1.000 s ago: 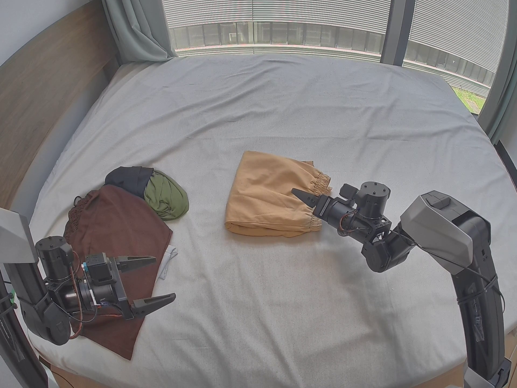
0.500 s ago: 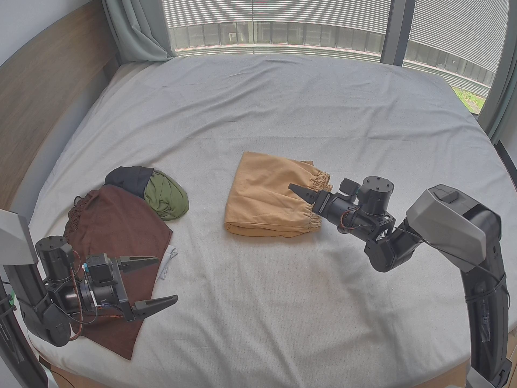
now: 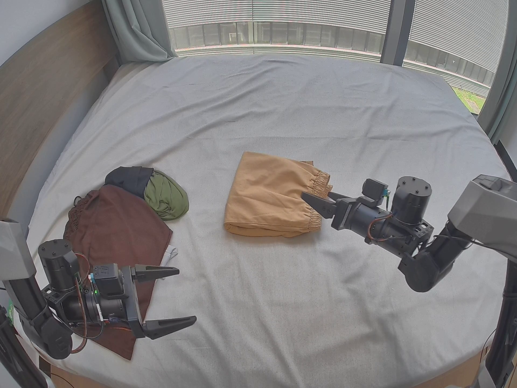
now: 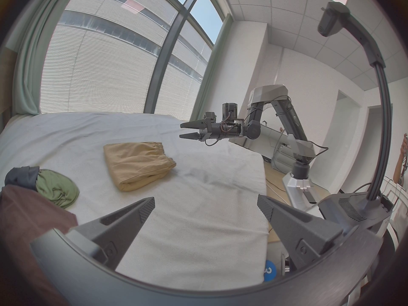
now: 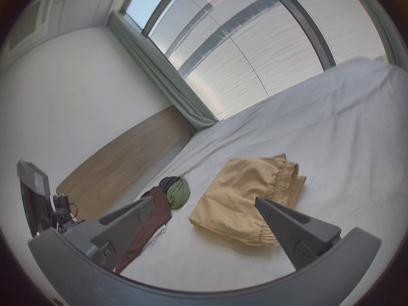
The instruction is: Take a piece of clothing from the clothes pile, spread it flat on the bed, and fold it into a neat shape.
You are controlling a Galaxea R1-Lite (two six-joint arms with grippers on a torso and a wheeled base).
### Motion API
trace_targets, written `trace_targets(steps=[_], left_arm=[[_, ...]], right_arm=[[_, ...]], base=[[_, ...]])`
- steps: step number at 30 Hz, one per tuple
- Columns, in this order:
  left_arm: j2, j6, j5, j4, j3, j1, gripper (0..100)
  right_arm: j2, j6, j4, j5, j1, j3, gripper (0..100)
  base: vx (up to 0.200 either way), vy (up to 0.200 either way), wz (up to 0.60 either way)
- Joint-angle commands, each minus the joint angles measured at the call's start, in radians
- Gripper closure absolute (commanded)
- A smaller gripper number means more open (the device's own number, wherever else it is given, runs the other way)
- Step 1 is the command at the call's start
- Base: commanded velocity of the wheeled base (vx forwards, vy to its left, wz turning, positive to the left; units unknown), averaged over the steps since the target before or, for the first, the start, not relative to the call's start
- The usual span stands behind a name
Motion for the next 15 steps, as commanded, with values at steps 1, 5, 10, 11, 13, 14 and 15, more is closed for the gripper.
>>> trace_targets(steps=[1, 5, 10, 11, 13, 14, 15], left_arm=[[-0.149, -0.003, 0.003, 0.001, 0.047, -0.080, 0], [-0.274, -0.005, 0.011, 0.017, 0.076, -0.130, 0], [-0.420, -0.005, 0.060, 0.043, 0.101, -0.143, 0], [-0.449, -0.009, 0.062, 0.038, 0.099, -0.143, 0], [-0.498, -0.037, 0.066, 0.043, 0.101, -0.143, 0], [-0.523, -0.055, 0.071, 0.043, 0.101, -0.141, 0], [-0.544, -0.069, 0.082, 0.043, 0.101, -0.139, 0]], right_arm=[[-0.199, -0.118, -0.070, -0.026, 0.003, 0.185, 0], [-0.311, -0.182, -0.081, -0.029, 0.002, 0.283, 0], [-0.459, -0.286, -0.081, -0.034, -0.011, 0.398, 0], [-0.495, -0.309, -0.081, -0.045, -0.012, 0.424, 0], [-0.571, -0.323, -0.078, -0.068, -0.011, 0.464, 0], [-0.617, -0.323, -0.069, -0.078, -0.008, 0.483, 0], [-0.657, -0.323, -0.065, -0.081, -0.011, 0.495, 0]], base=[[0.000, 0.000, 0.00], [0.000, 0.000, 0.00], [0.000, 0.000, 0.00], [0.000, 0.000, 0.00], [0.000, 0.000, 0.00], [0.000, 0.000, 0.00], [0.000, 0.000, 0.00]])
